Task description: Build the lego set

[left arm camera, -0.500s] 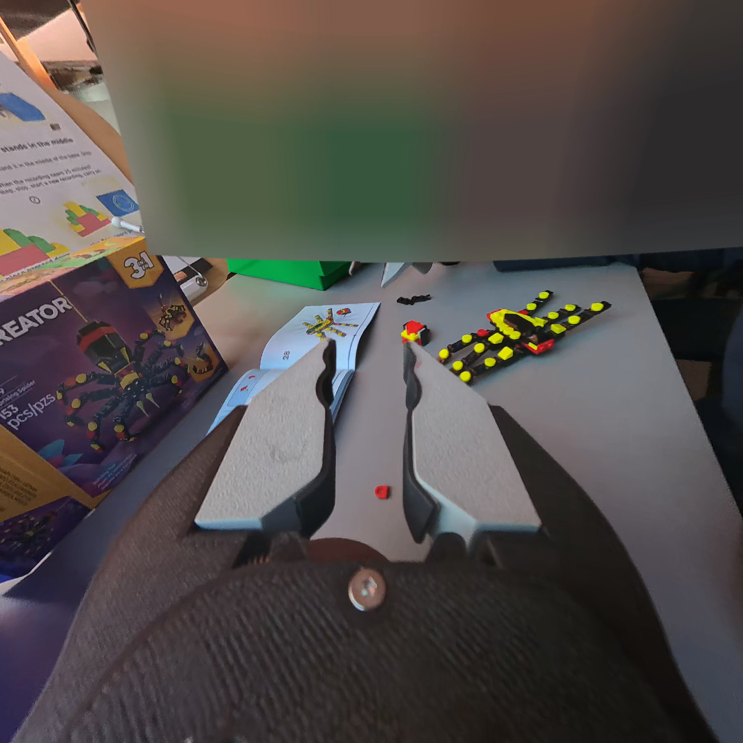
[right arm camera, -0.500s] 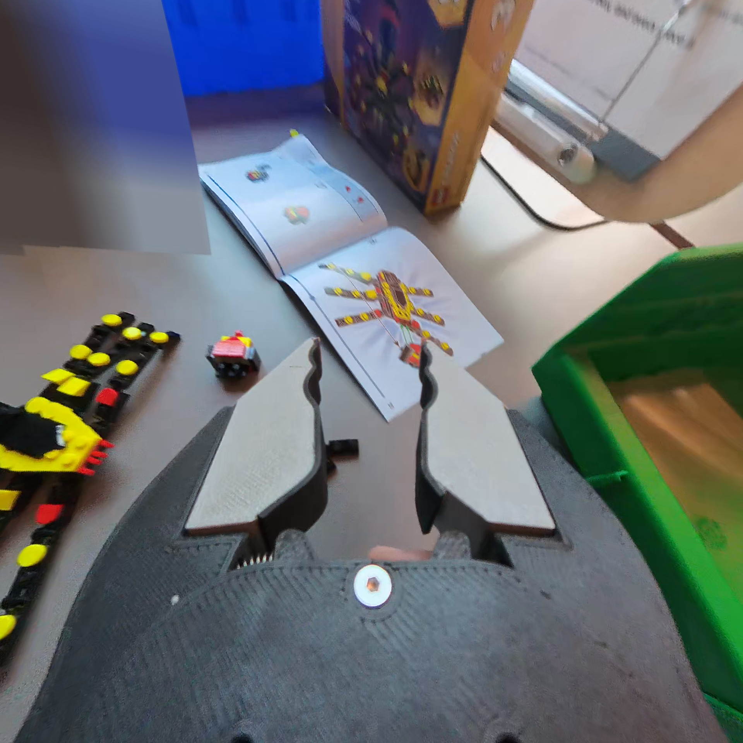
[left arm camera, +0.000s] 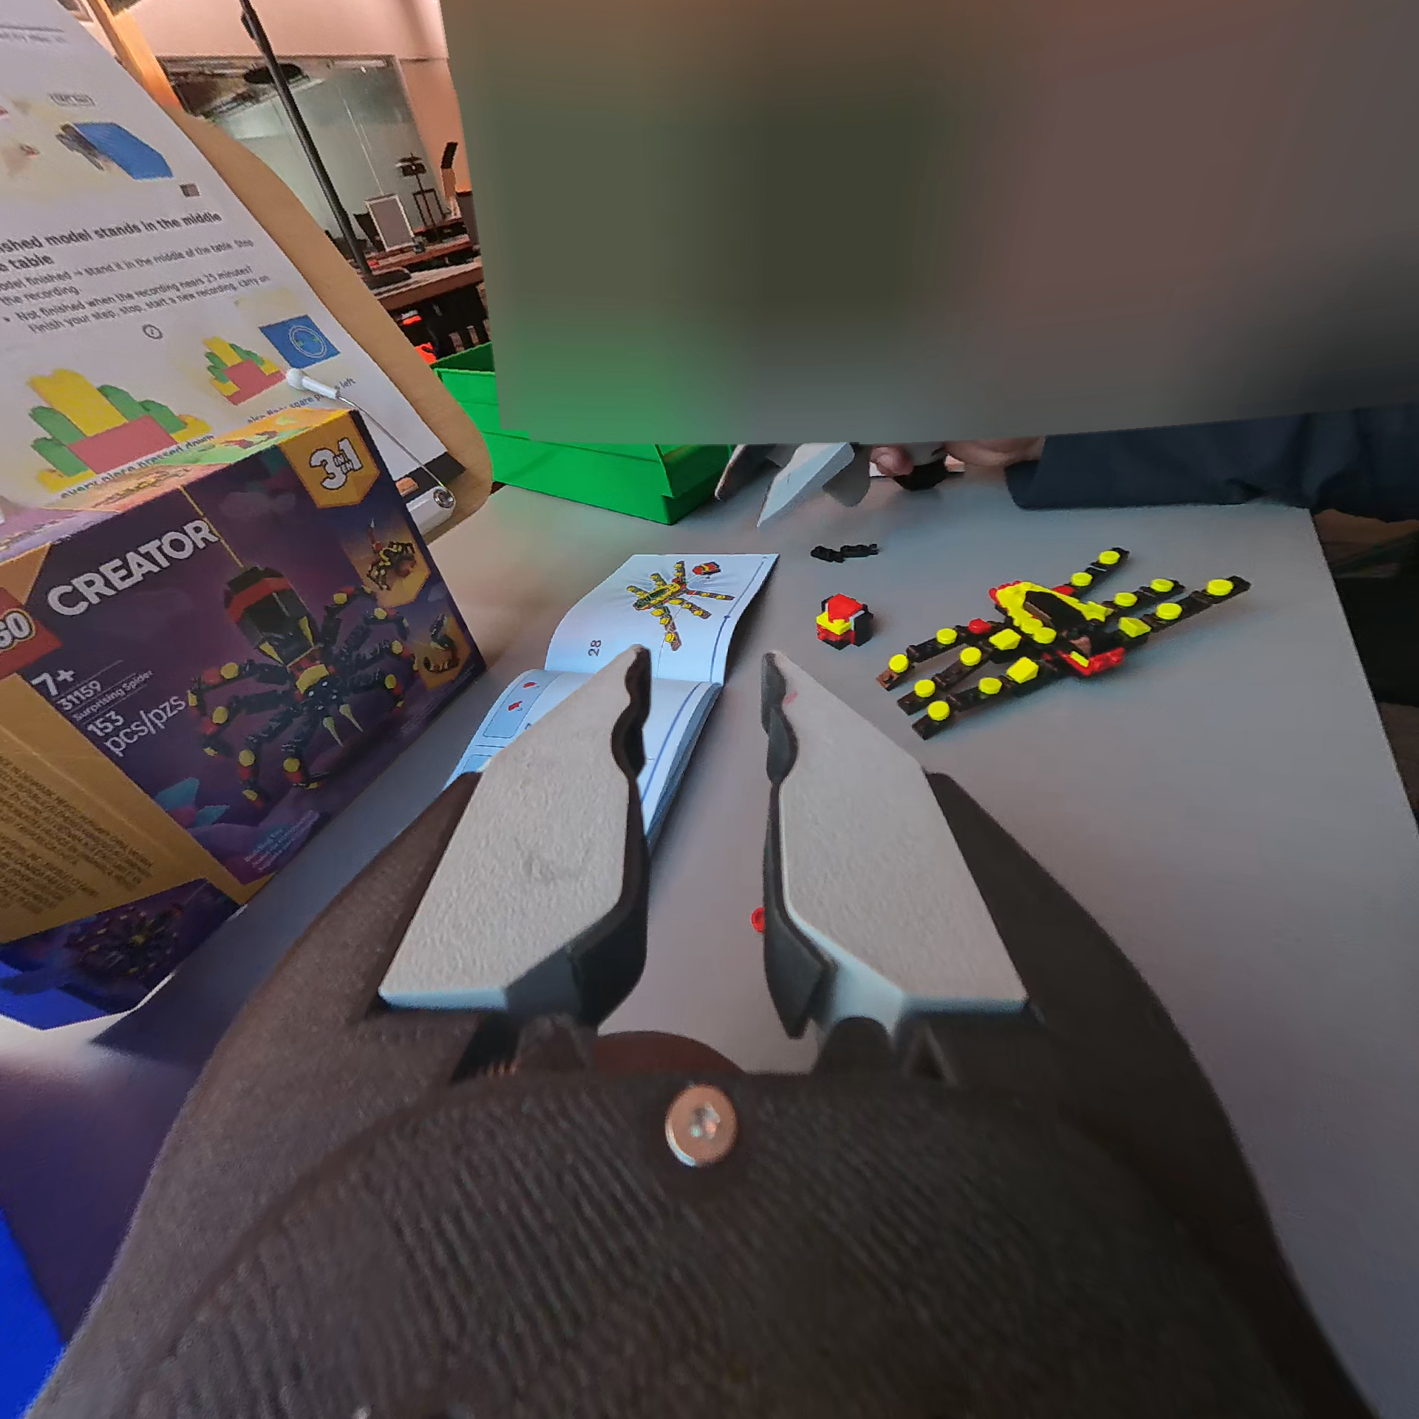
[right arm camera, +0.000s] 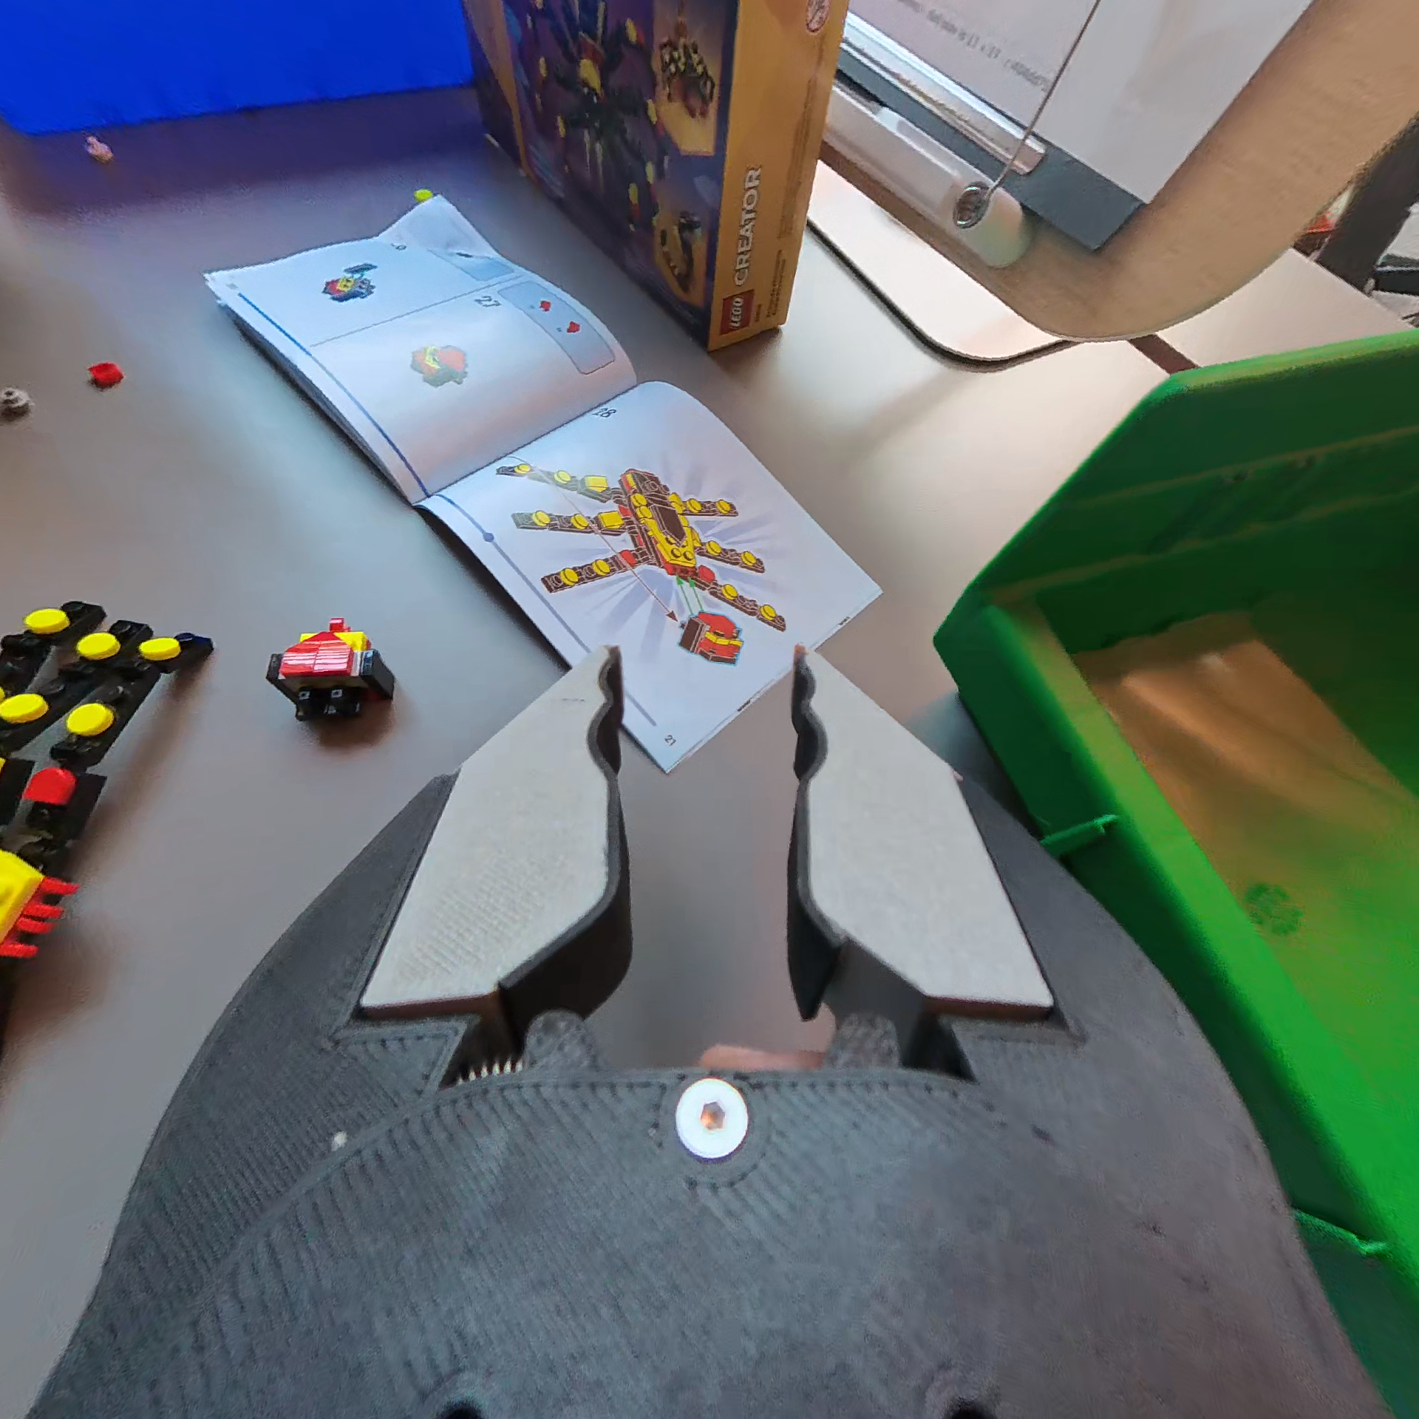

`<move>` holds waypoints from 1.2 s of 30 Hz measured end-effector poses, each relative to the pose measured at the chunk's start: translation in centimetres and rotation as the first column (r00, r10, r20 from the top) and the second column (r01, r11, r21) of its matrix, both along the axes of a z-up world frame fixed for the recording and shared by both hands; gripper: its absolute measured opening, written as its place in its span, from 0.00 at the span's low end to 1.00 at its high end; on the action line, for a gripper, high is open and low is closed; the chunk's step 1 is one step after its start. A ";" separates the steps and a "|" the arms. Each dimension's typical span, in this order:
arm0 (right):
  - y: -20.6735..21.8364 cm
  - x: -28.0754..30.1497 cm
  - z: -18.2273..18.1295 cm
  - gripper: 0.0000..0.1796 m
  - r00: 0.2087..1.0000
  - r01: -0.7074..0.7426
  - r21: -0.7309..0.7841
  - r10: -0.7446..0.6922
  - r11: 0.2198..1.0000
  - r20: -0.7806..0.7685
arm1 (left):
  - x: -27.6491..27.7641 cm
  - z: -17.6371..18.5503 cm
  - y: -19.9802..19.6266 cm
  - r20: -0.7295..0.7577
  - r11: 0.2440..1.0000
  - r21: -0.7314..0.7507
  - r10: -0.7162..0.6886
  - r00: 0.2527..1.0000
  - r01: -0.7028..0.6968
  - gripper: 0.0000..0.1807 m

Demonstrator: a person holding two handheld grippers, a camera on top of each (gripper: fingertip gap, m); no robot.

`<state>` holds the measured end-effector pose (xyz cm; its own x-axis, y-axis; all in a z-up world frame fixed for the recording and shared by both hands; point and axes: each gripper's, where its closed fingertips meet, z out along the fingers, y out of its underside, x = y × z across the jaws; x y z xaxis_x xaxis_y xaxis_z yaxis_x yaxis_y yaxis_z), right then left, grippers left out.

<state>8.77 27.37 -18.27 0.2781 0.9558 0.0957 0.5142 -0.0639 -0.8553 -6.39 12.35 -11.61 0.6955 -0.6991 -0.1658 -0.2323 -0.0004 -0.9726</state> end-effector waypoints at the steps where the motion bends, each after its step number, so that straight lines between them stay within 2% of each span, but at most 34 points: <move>1: 0.1 0.0 0.1 0.23 1.000 0.004 0.002 -0.004 1.000 -0.007 | 0.0 0.0 0.0 -0.003 1.000 0.003 0.002 1.000 -0.002 0.14; 10: -0.3 -0.2 0.4 0.21 1.000 -0.013 0.009 0.013 1.000 -0.014 | 0.0 -0.9 0.2 -0.018 1.000 -0.031 -0.001 1.000 0.001 0.14; 16: -2.3 -1.2 1.3 0.22 0.992 -0.112 -0.011 0.111 0.994 -0.060 | -0.2 -1.3 0.4 -0.025 0.999 -0.046 0.004 1.000 -0.005 0.13; 26: -5.6 -2.3 0.4 0.20 0.965 -0.262 -0.049 0.261 0.964 -0.018 | -0.3 -1.7 0.6 -0.031 0.998 -0.064 0.005 1.000 -0.007 0.13; 36: -6.2 -2.5 0.1 0.19 0.959 -0.282 -0.052 0.283 0.958 0.000 | -0.4 -1.7 0.7 -0.027 0.998 -0.064 0.008 1.000 -0.010 0.13</move>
